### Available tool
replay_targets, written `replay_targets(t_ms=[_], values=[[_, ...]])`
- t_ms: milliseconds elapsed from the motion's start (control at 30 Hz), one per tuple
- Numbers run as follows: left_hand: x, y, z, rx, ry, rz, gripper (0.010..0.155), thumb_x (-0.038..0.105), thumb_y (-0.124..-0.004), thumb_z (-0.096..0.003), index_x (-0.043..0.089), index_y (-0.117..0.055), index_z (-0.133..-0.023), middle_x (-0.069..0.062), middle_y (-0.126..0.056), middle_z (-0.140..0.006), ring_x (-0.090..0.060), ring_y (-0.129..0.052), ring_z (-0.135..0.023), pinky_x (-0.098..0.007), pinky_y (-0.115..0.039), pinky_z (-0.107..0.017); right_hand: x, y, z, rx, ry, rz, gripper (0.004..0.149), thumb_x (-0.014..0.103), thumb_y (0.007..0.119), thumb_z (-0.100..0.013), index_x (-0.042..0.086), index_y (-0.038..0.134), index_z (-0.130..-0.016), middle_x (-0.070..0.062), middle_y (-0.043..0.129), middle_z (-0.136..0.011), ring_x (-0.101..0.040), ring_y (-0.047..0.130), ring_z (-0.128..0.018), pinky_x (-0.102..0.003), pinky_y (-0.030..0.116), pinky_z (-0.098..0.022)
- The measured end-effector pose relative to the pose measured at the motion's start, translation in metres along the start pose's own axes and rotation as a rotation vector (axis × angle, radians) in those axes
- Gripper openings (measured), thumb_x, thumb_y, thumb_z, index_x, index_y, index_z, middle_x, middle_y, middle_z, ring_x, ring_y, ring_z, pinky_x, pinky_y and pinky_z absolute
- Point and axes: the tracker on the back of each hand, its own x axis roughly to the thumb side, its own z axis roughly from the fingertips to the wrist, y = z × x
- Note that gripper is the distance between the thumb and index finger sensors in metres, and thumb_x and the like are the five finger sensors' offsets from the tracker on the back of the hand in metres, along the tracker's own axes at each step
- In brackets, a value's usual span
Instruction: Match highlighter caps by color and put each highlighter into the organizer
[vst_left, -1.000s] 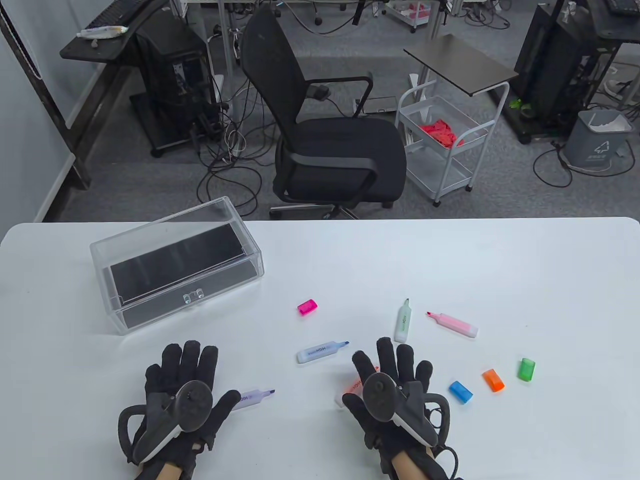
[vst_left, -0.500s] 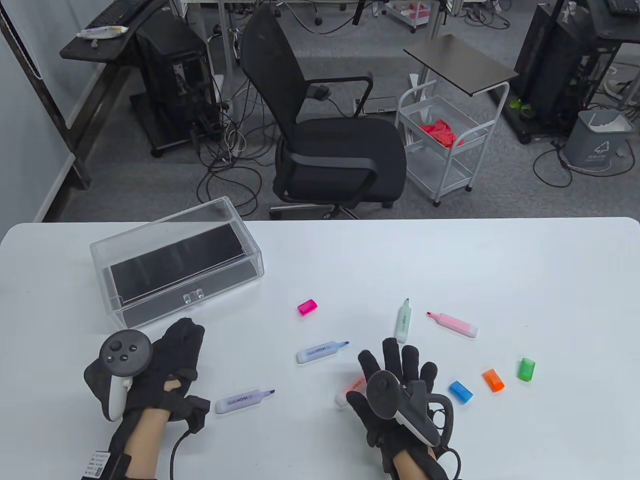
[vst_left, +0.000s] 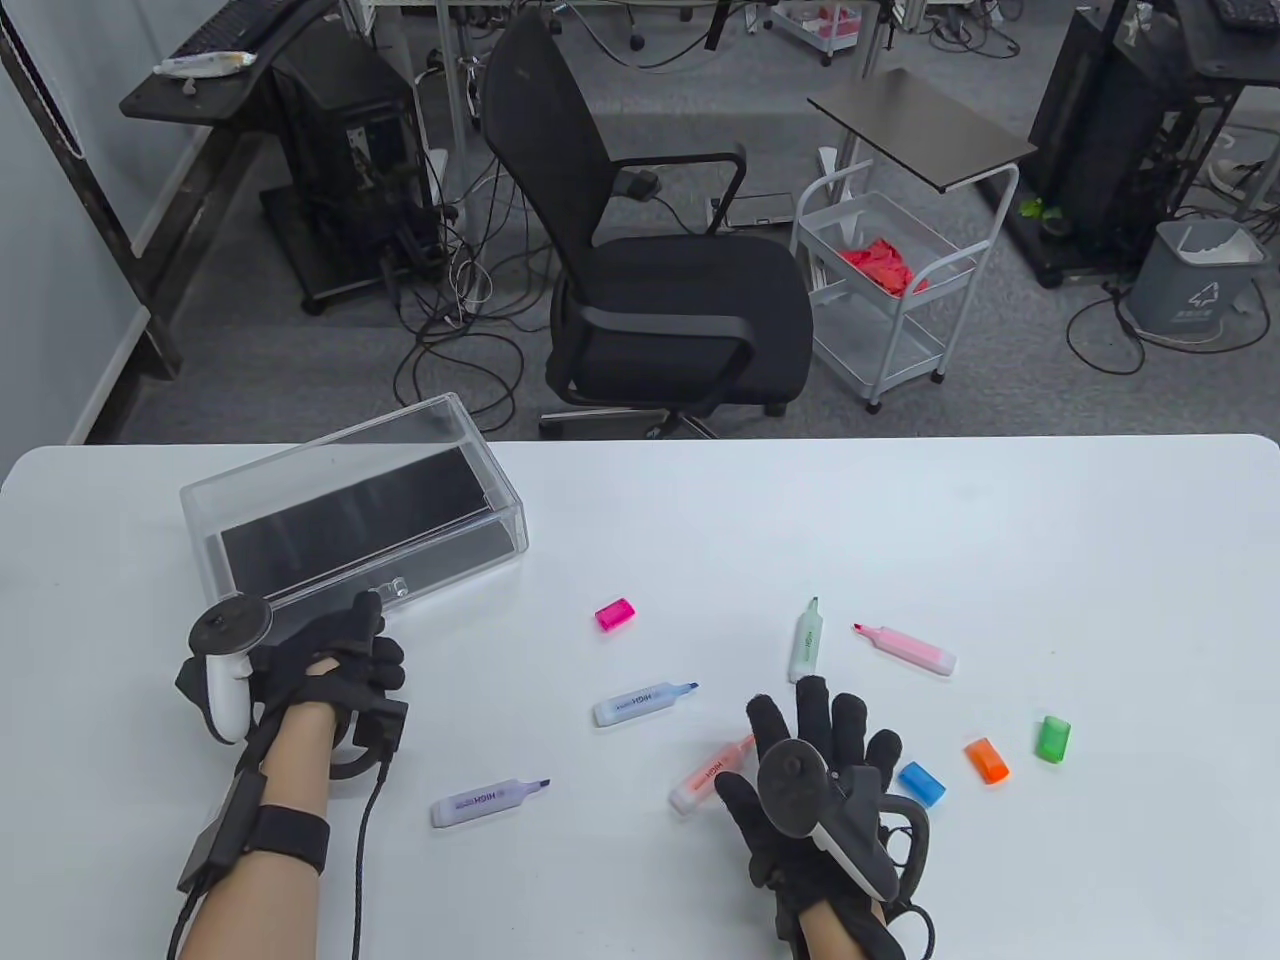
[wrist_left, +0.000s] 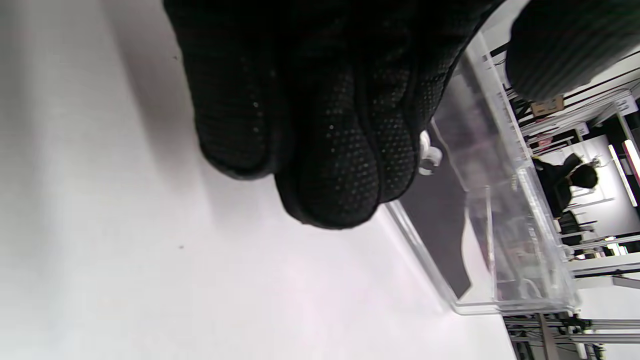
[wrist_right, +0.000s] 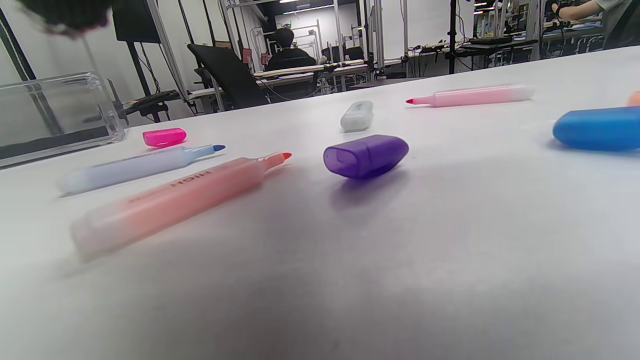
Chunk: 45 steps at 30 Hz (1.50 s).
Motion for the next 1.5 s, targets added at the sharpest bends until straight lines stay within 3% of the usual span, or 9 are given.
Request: replay_targets(t_ms=[433, 700, 900, 1100, 1300, 1500], values=[[-0.007, -0.015, -0.039, -0.11, 0.051, 0.001, 0.068, 0.065, -0.058, -0.0579, 0.014, -0.067, -0.101, 0.007, -0.096, -0.079, -0.013, -0.116, -0.056, -0.031, -0.1, -0.05, -0.005, -0.003, 0.003, -0.019, 0.03, 0.01, 0.076, 0.061, 0.07, -0.038, 0.037, 0.041, -0.104, -0.004, 0.015, -0.115, -0.039, 0.013, -0.104, -0.071, 0.013, -0.067], [-0.004, -0.019, -0.049, -0.106, 0.071, -0.036, 0.063, 0.063, -0.054, -0.0601, 0.013, -0.071, -0.095, 0.015, -0.097, -0.076, -0.005, -0.117, -0.052, -0.024, -0.101, -0.048, -0.008, -0.002, 0.001, -0.013, 0.046, 0.018, 0.076, 0.062, 0.07, -0.038, 0.037, 0.041, -0.104, -0.005, 0.014, -0.115, -0.039, 0.014, -0.104, -0.071, 0.014, -0.067], [-0.004, -0.02, -0.046, -0.043, 0.073, -0.025, 0.059, 0.061, -0.059, -0.06, 0.015, -0.078, -0.091, 0.021, -0.099, -0.066, 0.002, -0.118, -0.043, -0.021, -0.103, -0.042, -0.008, -0.003, 0.002, -0.009, 0.044, 0.019, 0.076, 0.061, 0.071, -0.038, 0.037, 0.042, -0.104, -0.005, 0.014, -0.115, -0.039, 0.014, -0.104, -0.071, 0.014, -0.067], [-0.005, -0.02, -0.039, -0.025, 0.095, -0.004, 0.059, 0.059, -0.065, -0.0571, 0.011, -0.083, -0.086, 0.017, -0.103, -0.059, -0.001, -0.119, -0.036, -0.024, -0.104, -0.036, -0.005, -0.003, 0.0, -0.007, 0.031, 0.014, 0.076, 0.061, 0.071, -0.038, 0.036, 0.042, -0.104, -0.005, 0.014, -0.115, -0.039, 0.014, -0.104, -0.071, 0.013, -0.067], [-0.011, -0.027, -0.02, 0.037, 0.127, 0.077, 0.059, 0.054, -0.073, -0.0508, 0.005, -0.089, -0.08, 0.011, -0.106, -0.049, -0.009, -0.117, -0.022, -0.031, -0.1, -0.027, 0.002, -0.005, 0.003, -0.014, -0.001, 0.004, 0.076, 0.061, 0.071, -0.038, 0.036, 0.043, -0.104, -0.005, 0.015, -0.115, -0.039, 0.014, -0.104, -0.071, 0.013, -0.067], [-0.018, -0.036, 0.004, 0.03, 0.118, 0.05, 0.058, 0.054, -0.073, -0.0504, 0.006, -0.089, -0.08, 0.012, -0.106, -0.047, -0.01, -0.115, -0.02, -0.031, -0.1, -0.025, 0.008, -0.008, 0.007, -0.002, -0.029, -0.016, 0.076, 0.061, 0.071, -0.038, 0.036, 0.043, -0.104, -0.005, 0.014, -0.115, -0.039, 0.013, -0.103, -0.071, 0.013, -0.067]])
